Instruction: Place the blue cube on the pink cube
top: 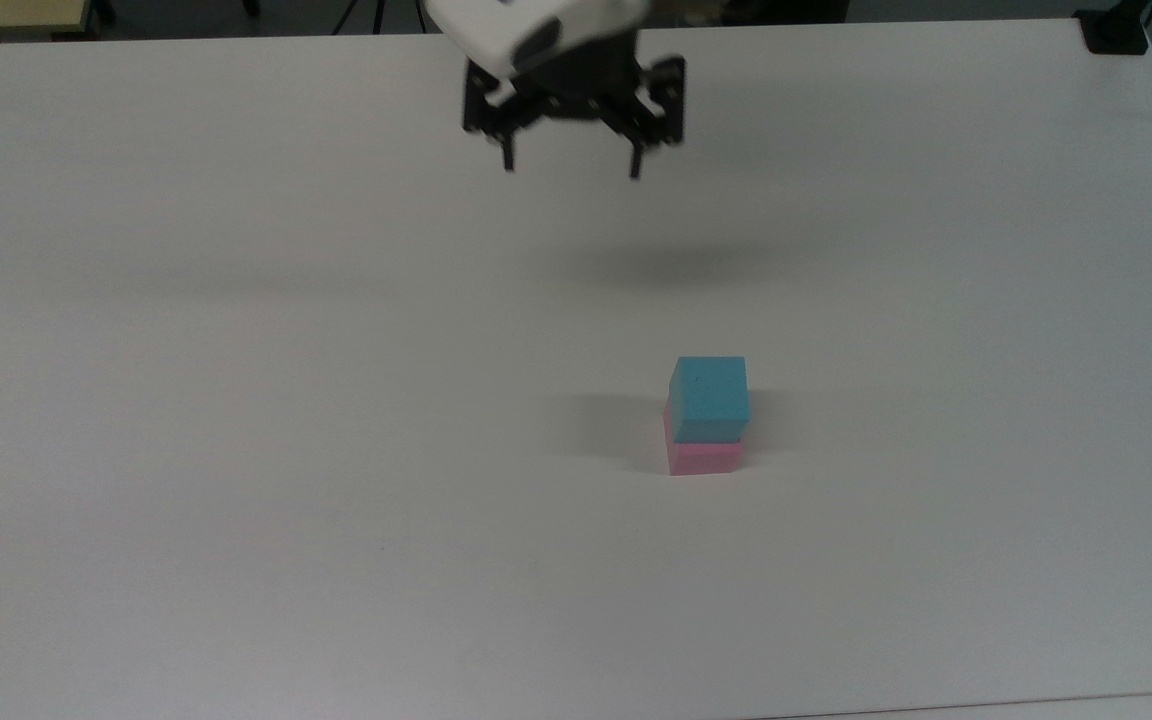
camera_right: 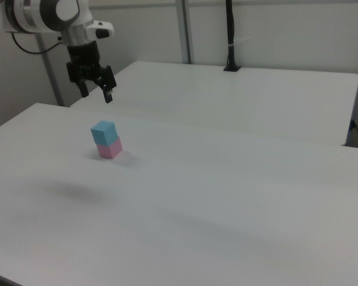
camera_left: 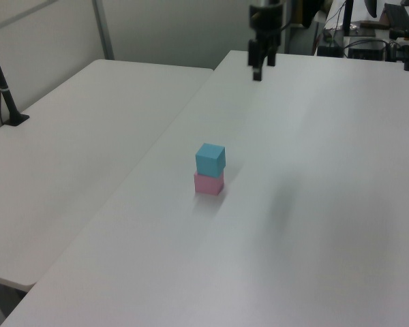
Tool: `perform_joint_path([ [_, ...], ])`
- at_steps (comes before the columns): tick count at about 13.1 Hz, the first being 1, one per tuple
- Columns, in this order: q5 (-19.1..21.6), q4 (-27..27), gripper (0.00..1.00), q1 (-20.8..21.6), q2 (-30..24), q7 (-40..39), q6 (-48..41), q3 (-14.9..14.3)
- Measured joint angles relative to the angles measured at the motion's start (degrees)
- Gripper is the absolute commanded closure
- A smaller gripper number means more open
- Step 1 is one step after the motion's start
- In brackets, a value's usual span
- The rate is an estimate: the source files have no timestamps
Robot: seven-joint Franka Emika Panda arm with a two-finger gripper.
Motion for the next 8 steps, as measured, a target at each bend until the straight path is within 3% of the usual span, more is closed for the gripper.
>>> perform_joint_path([
  [2, 0.0, -5.9, 0.0, -6.1, -7.6, -3.2, -3.7, 3.6],
  [4, 0.0, -9.1, 0.0, -9.8, -12.7, -5.8, -5.8, 4.7],
  [8, -0.1, -12.0, 0.0, -10.7, -14.2, -6.2, -6.0, 4.7],
])
